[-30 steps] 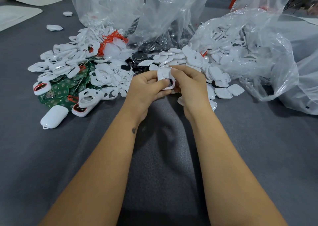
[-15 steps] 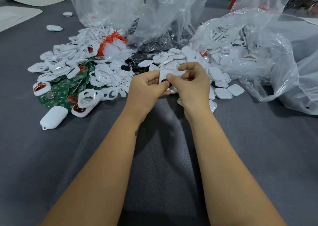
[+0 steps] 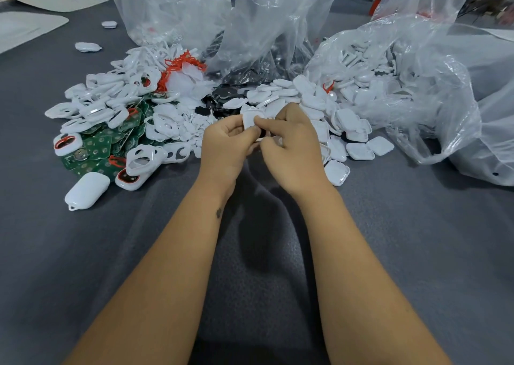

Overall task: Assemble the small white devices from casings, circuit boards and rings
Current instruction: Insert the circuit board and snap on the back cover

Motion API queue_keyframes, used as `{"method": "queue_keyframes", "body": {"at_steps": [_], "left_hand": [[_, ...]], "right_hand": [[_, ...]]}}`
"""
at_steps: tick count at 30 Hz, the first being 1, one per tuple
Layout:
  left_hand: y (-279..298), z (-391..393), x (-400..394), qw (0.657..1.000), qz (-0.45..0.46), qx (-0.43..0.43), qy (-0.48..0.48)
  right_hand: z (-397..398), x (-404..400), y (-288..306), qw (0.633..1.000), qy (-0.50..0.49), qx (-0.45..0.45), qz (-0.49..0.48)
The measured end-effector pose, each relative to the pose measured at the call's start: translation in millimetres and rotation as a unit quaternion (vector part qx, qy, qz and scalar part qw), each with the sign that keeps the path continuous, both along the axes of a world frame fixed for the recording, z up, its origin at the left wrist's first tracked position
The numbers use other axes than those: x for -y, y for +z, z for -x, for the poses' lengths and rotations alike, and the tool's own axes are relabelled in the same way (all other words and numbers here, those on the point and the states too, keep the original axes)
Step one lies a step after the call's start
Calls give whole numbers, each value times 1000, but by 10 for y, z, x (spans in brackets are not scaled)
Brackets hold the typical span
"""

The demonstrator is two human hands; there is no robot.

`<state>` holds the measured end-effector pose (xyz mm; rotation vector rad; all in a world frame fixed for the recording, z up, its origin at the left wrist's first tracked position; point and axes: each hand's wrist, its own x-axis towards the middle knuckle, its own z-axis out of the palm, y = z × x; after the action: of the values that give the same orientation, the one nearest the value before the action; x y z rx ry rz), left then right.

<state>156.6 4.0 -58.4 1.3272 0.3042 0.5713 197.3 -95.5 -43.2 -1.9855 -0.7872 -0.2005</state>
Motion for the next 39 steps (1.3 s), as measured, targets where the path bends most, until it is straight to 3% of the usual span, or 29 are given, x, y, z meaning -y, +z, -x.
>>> {"method": "queue_keyframes", "body": {"at_steps": [5,10,14,21,26,33,39], "left_hand": [[-16,3,19,999,-43,-6,10],[-10,0,4,994,-100,-19,28],[38,-5,-3,1000,0,-5,-31],[-31,-45,-16,999,-43,13,-10],[15,-27,-1,999,-21,23,-13],[89,13,-3,996,19,73,-40],[118,41,-7,987,82,95,-101]], "right_hand": [[-11,-4,-24,998,14,26,60],[18,-19,-5,997,21,-15,70],[16,-9,31,995,27,-91,-4],[-7,-5,53,977,-12,-156,-142],[-23,21,106,934,6,-251,-254],[-79,36,160,819,53,-421,-385],[-79,66,155,757,136,-463,-440]]}}
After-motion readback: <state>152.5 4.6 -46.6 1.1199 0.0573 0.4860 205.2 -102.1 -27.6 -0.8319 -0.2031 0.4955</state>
